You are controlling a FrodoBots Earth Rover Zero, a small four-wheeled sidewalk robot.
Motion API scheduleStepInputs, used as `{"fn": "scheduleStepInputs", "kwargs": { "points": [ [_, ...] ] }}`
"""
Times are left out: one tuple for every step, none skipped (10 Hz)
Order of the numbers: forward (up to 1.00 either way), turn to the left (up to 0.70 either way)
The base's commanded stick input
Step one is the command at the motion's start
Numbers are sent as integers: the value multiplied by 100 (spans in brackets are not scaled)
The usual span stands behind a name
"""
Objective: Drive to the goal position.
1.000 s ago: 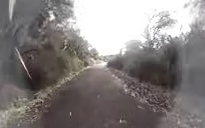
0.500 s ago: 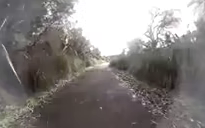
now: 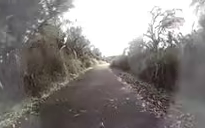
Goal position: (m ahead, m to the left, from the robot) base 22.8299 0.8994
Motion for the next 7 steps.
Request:
{"fn": "scheduleStepInputs", "kwargs": {
  "points": [
    [70,-35],
    [70,-35],
    [70,-35],
    [70,-35],
    [70,-35],
    [70,-21],
    [70,0]
  ]
}}
